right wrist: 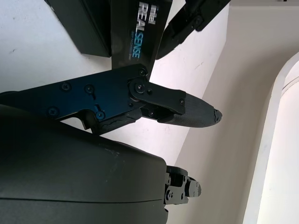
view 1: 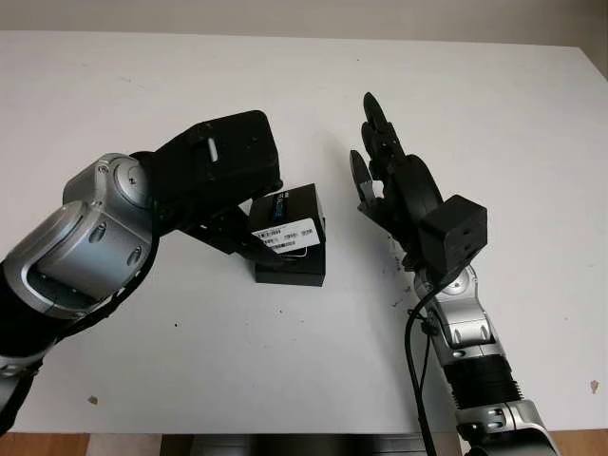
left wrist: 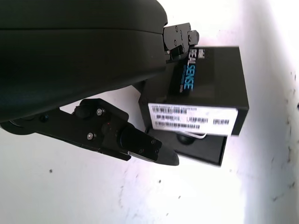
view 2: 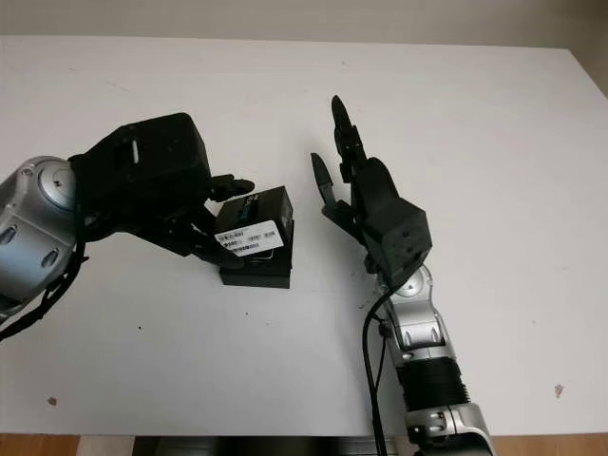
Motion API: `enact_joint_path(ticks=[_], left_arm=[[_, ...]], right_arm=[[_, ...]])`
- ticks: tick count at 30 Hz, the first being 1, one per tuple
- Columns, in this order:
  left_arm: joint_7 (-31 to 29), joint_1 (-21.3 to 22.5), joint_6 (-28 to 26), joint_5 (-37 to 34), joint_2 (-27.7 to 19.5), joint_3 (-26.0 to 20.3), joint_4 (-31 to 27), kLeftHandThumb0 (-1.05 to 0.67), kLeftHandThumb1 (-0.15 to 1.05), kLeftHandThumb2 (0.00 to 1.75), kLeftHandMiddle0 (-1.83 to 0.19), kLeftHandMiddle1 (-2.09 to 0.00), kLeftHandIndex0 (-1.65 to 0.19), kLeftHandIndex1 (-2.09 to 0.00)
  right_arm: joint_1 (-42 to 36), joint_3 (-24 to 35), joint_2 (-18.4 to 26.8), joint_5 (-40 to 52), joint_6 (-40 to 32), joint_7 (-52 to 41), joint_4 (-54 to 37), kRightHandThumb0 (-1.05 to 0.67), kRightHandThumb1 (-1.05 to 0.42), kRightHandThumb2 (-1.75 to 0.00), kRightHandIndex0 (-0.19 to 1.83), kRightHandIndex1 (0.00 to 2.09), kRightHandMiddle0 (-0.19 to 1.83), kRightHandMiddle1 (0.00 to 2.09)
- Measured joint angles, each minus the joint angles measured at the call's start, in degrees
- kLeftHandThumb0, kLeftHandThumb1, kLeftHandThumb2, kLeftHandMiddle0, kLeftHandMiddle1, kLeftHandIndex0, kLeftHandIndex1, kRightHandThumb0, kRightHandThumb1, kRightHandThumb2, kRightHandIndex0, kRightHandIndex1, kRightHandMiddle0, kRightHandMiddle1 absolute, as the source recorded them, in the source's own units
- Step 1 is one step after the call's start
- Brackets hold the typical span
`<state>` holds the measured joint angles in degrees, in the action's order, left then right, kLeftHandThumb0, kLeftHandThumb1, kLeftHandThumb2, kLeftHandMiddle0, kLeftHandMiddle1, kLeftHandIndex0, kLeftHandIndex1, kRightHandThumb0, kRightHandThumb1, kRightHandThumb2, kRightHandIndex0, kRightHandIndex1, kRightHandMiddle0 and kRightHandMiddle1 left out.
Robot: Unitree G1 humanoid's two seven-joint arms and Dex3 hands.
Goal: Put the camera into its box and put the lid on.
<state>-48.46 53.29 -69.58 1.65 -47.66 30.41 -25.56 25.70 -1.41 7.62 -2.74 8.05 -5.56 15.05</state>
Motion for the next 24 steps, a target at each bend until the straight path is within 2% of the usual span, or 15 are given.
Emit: enact_joint_path(ticks=[4, 6, 9, 11, 18, 21, 24], left_arm=[[-2.50, 0.93, 3.00, 0.16, -2.51, 1.77, -0.68, -0.42, 0.99, 0.06, 0.11, -0.07, 0.18, -0.06], [-4.72, 1.11, 8.86, 2.15, -5.54, 3.26, -1.46, -0.47, 1.00, 0.06, 0.10, -0.07, 0.17, -0.06], [-8.16, 1.07, 23.20, 8.48, -10.12, 4.84, -3.02, -0.58, 1.04, 0.10, 0.10, -0.07, 0.11, -0.09], [-10.69, 0.99, 30.22, 12.11, -12.39, 4.84, -4.12, -0.64, 1.05, 0.20, 0.12, -0.05, 0.09, -0.09], [-16.04, -2.37, 42.25, 20.05, -14.70, 0.73, -7.28, -0.71, 1.05, 0.44, 0.12, -0.05, 0.09, -0.08], [-17.84, -4.37, 43.77, 20.74, -14.43, -1.56, -8.73, -0.71, 1.05, 0.47, 0.15, -0.04, 0.13, -0.06], [-20.75, -5.31, 38.90, 19.32, -12.75, -4.07, -9.90, -0.69, 1.05, 0.47, 0.18, -0.01, 0.18, -0.02]], right_arm=[[0.38, 0.03, -0.03, 0.33, 0.00, -0.18, 0.30, -0.63, -1.05, -0.62, -0.04, 0.06, -0.02, 0.06], [0.66, 0.12, -0.02, 0.36, 0.00, -0.30, 0.52, -0.63, -1.05, -0.62, -0.04, 0.06, -0.03, 0.06], [0.88, 0.19, 0.00, 0.61, 0.01, -0.71, 0.60, -0.62, -1.05, -0.63, -0.05, 0.06, -0.03, 0.06], [1.11, 0.19, 0.02, 0.62, 0.01, -0.91, 0.62, -0.62, -1.05, -0.63, -0.05, 0.05, -0.03, 0.06], [1.51, 0.27, 0.20, 0.71, 0.01, -1.47, 0.67, -0.62, -1.05, -0.63, -0.06, 0.05, -0.04, 0.05], [1.56, 0.31, 0.20, 0.69, -0.01, -1.32, 0.67, -0.62, -1.05, -0.63, -0.05, 0.05, -0.03, 0.06], [1.57, 0.32, 0.20, 0.54, -0.01, -1.22, 0.67, -0.62, -1.05, -0.63, -0.05, 0.05, -0.03, 0.06]])
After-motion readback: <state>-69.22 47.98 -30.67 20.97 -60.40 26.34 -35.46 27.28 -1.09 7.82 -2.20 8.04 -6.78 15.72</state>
